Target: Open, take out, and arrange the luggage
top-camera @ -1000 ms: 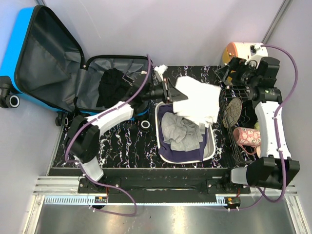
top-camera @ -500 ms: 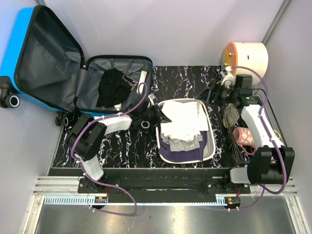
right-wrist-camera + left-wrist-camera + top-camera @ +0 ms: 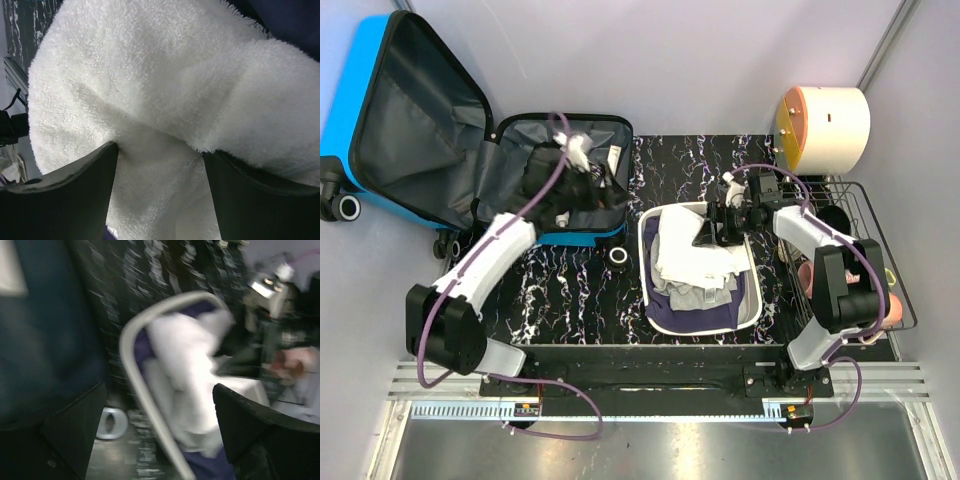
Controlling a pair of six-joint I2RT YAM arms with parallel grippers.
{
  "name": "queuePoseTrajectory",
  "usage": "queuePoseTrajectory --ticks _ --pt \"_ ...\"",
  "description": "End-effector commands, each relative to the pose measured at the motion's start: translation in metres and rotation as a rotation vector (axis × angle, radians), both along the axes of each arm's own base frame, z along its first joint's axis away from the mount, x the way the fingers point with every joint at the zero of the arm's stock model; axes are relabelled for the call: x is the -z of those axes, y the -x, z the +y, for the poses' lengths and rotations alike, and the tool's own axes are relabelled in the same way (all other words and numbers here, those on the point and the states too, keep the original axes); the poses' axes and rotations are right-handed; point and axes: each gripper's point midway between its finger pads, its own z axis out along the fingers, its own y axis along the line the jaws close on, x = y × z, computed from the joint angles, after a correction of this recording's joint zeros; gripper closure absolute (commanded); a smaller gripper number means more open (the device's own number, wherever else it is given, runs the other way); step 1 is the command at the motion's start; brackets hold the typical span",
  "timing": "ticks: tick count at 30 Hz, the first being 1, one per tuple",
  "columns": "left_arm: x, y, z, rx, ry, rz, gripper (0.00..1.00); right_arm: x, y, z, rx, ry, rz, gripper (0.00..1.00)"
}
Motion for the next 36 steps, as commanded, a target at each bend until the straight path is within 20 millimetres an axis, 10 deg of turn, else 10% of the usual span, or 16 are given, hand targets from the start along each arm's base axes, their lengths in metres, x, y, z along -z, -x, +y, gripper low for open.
queuePoseTrajectory --ticks 1,9,18,24,36 --pt "-0.035 -0.036 0.093 0.029 -0.357 -0.290 0.05 0.030 0.007 -0.017 -0.054 0.124 0.003 0.21" --pt "-0.008 -0.115 0.232 0.103 -0.758 -0.340 0.03 -0.039 0.005 -0.003 -0.074 0.016 -0.119 0.19" --pt "0.056 -0.181 0.252 0.218 -0.815 -0.249 0.15 -0.090 -0.001 -0.001 -0.066 -0.010 -0.223 0.18" --pt "0.097 -0.179 0.259 0.190 -0.828 -0.108 0.28 -0.088 -0.007 -0.008 -0.080 0.054 -0.249 0.16" --pt "0.138 -0.123 0.281 0.142 -0.763 0.071 0.16 -0.084 -0.010 -0.008 -0.076 0.054 -0.237 0.15"
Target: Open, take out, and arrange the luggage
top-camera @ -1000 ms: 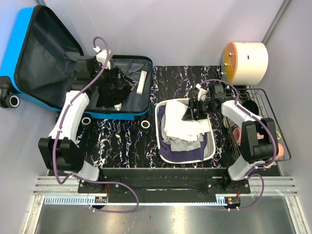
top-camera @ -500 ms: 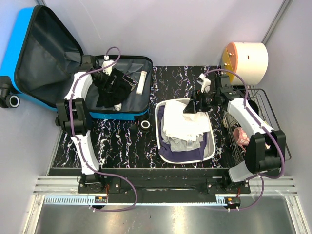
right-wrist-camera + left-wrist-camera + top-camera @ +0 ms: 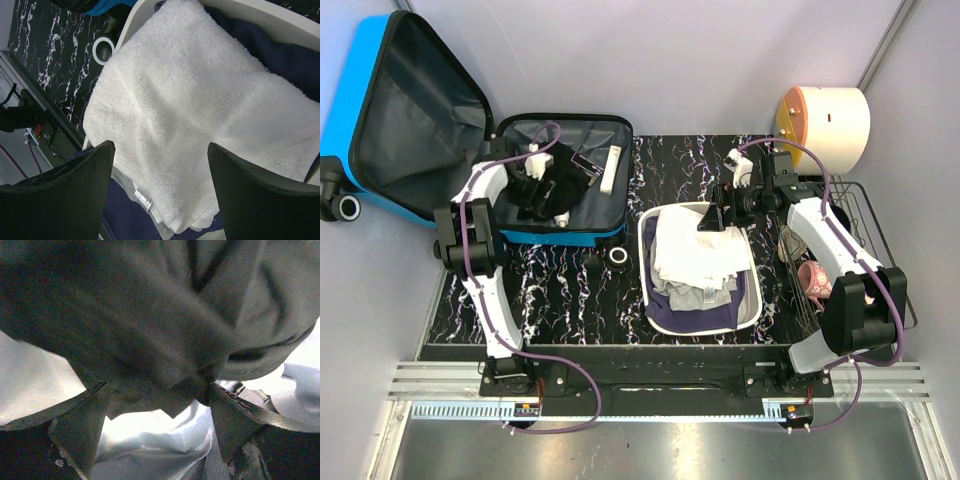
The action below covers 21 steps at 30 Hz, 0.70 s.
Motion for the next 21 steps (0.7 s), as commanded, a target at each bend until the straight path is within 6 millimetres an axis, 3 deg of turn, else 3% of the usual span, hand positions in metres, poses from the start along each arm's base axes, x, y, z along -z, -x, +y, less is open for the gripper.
queuePoseTrajectory --ticks 1,3,5,7,8,12,16,18,19,21 --pt "-0.020 0.012 0.008 -0.055 0.033 -0.030 0.16 -0.010 -0.006 -0.001 -0.006 0.004 -0.043 0.15" --pt "-0.016 0.019 0.006 -0.071 0.054 -0.009 0.24 -0.010 -0.006 -0.001 -0.003 0.005 -0.043 0.15" --pt "-0.023 0.020 0.002 -0.071 0.104 -0.020 0.47 -0.010 -0.006 -0.002 -0.001 0.004 -0.045 0.15" --pt "-0.045 0.019 -0.009 -0.056 0.192 -0.064 0.60 -0.009 -0.006 -0.002 -0.001 0.006 -0.047 0.15" --pt "-0.054 0.018 -0.012 -0.051 0.212 -0.082 0.75 -0.009 -0.006 -0.002 0.000 0.007 -0.047 0.15" --pt "-0.106 0.008 -0.029 -0.049 0.312 -0.196 1.00 -0.010 -0.005 -0.003 0.004 0.005 -0.051 0.15" --pt "-0.157 -0.016 -0.043 -0.049 0.412 -0.297 1.00 -0.007 -0.005 -0.002 0.003 0.007 -0.047 0.15" --pt "-0.162 -0.027 -0.049 -0.054 0.439 -0.300 1.00 -0.007 -0.006 -0.002 0.004 0.008 -0.047 0.15" --pt "-0.177 -0.036 -0.056 -0.033 0.450 -0.335 1.00 -0.007 -0.007 -0.002 0.004 0.010 -0.050 0.15" --pt "-0.173 -0.048 -0.066 -0.025 0.470 -0.324 1.00 -0.007 -0.007 -0.003 0.004 0.012 -0.048 0.15"
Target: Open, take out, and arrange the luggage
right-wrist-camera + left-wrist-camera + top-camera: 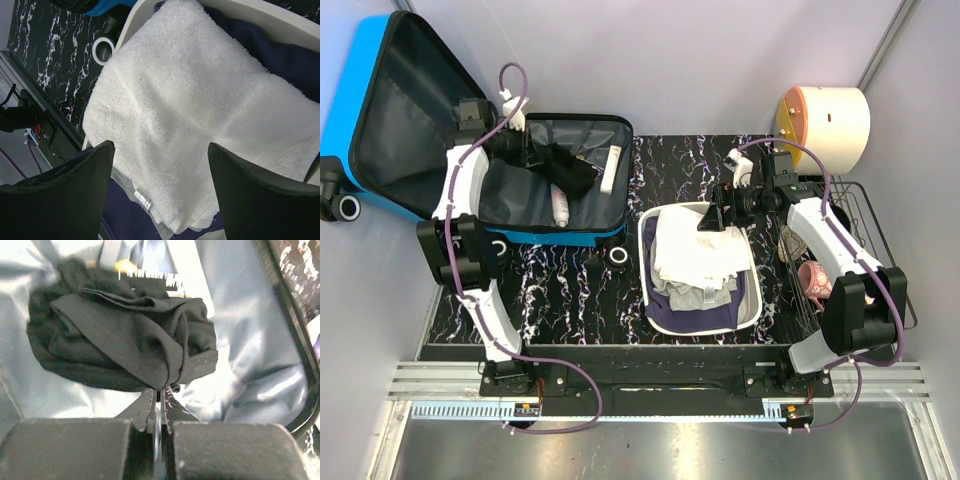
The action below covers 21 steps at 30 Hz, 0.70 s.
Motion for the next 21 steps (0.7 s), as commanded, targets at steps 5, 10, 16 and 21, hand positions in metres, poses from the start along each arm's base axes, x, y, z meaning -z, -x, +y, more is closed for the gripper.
queuePoseTrajectory --ticks 5,10,16,21 --pt "-0.032 -0.065 -0.059 0.078 0.092 -0.129 1.00 -0.005 -0.010 -0.003 0.006 0.017 -0.046 0.15" --pt "0.009 -0.099 -0.063 0.029 0.073 -0.114 1.00 -0.005 -0.014 -0.002 0.007 0.017 -0.045 0.15" --pt "0.034 -0.084 -0.057 0.120 -0.030 -0.082 0.36 -0.008 -0.017 -0.001 0.003 0.016 -0.049 0.15" --pt "-0.001 -0.071 -0.032 0.108 -0.158 -0.146 0.06 -0.008 -0.018 0.002 -0.008 0.000 -0.044 0.15"
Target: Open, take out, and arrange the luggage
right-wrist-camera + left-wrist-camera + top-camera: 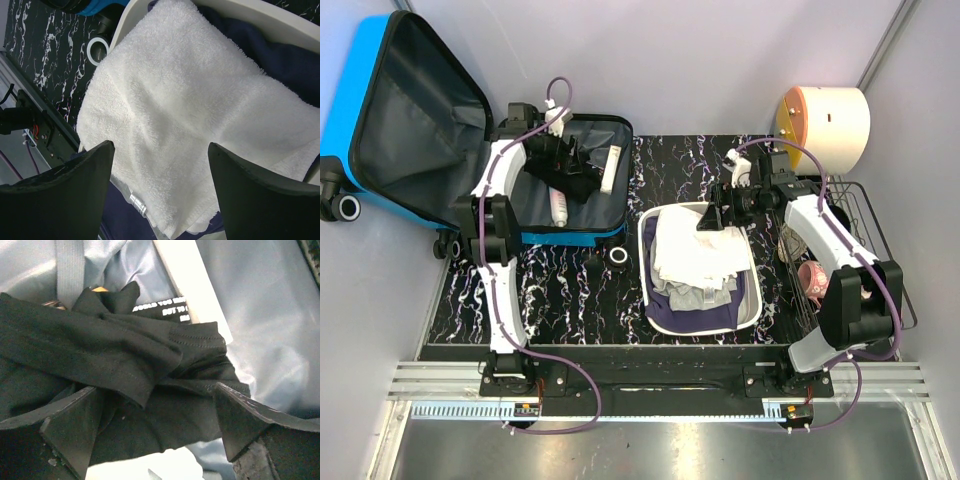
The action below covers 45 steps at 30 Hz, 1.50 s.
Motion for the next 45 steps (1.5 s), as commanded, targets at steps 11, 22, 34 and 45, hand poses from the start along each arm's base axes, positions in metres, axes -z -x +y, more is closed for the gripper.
queuePoseTrajectory --ticks 11,22,34,45 --pt "-0.111 0.070 0.044 0.405 -0.243 -0.405 0.01 -0.017 -0.017 0.005 -0.014 -0.025 -0.063 0.15" --pt "-0.031 0.093 0.047 0.988 -0.628 -0.488 0.10 -0.014 -0.018 0.006 -0.003 -0.033 -0.036 0.15" --pt "-0.002 0.033 0.043 1.073 -0.823 -0.626 0.06 -0.008 -0.022 0.006 0.003 -0.024 -0.018 0.15" --pt "0.019 -0.017 0.050 1.056 -0.900 -0.651 0.12 -0.006 -0.025 0.004 -0.003 -0.004 -0.018 0.15"
